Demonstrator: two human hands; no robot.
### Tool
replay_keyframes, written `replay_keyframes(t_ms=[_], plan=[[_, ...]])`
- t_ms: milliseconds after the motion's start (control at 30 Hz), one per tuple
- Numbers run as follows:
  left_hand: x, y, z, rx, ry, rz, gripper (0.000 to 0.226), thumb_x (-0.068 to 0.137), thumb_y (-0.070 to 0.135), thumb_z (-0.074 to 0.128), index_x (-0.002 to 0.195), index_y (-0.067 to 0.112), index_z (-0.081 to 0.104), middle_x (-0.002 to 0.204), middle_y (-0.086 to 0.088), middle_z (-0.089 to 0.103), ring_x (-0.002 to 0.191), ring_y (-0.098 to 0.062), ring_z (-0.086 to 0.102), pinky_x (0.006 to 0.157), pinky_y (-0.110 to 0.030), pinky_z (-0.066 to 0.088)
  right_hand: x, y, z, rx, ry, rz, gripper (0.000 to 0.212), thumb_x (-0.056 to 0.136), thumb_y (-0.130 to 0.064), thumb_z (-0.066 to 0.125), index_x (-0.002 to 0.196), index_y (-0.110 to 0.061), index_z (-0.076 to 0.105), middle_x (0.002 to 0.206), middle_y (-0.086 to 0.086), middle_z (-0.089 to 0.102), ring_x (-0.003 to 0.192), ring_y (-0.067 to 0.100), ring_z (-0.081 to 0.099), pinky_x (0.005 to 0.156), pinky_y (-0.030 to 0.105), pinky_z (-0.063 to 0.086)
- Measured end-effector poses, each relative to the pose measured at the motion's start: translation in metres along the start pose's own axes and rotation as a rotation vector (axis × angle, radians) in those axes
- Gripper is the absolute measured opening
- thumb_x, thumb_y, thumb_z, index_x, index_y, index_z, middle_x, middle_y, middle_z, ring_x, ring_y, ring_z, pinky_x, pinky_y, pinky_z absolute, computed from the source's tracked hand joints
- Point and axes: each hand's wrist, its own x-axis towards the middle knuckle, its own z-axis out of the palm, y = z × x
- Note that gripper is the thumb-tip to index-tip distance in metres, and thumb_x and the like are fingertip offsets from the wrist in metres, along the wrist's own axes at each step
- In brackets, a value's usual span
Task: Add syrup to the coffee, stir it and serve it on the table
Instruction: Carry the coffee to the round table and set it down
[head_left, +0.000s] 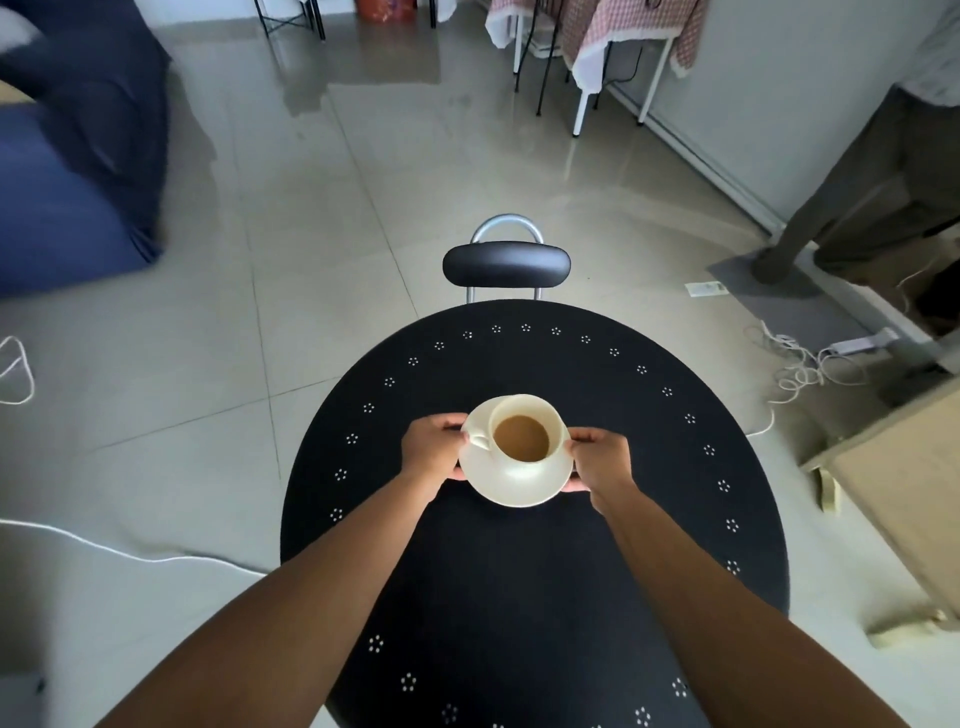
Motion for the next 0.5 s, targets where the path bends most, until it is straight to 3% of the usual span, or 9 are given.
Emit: replay_keyframes(t_ms=[133, 333, 500], plan=[[0.022, -0.003, 0.004, 0.018, -0.008, -0.012, 0.032, 0.083, -0.002, 0.061, 0.083, 0.028, 0.075, 0.091, -0.003, 0.073, 0.085, -0.02, 0.071, 0.053, -0.032, 0.06, 0.017, -0.002, 0.01, -0.013, 0.008, 0.017, 0.024, 0.087, 0.003, 0.056, 0.084, -0.014, 0.073, 0.085, 0.01, 0.074, 0.068, 0.026, 0.072, 0.053, 0.043, 0.062], [0.045, -0.012, 0.011, 0.054, 0.03, -0.027, 0.03, 0.083, 0.0, 0.061, 0.098, 0.02, 0.078, 0.091, -0.003, 0.074, 0.084, -0.022, 0.072, 0.054, -0.034, 0.062, 0.035, -0.002, 0.019, -0.042, 0.064, 0.03, 0.025, 0.083, 0.001, 0.058, 0.079, -0.018, 0.074, 0.078, 0.005, 0.074, 0.061, 0.021, 0.072, 0.044, 0.031, 0.057], [0.054, -0.019, 0.014, 0.064, 0.083, -0.033, 0.032, 0.082, 0.001, 0.062, 0.096, 0.024, 0.078, 0.09, 0.001, 0.073, 0.078, -0.017, 0.071, 0.05, -0.031, 0.06, 0.045, 0.001, 0.025, -0.059, 0.074, 0.045, 0.025, 0.079, 0.0, 0.062, 0.072, -0.021, 0.073, 0.078, 0.004, 0.074, 0.071, 0.022, 0.071, 0.06, 0.04, 0.063]])
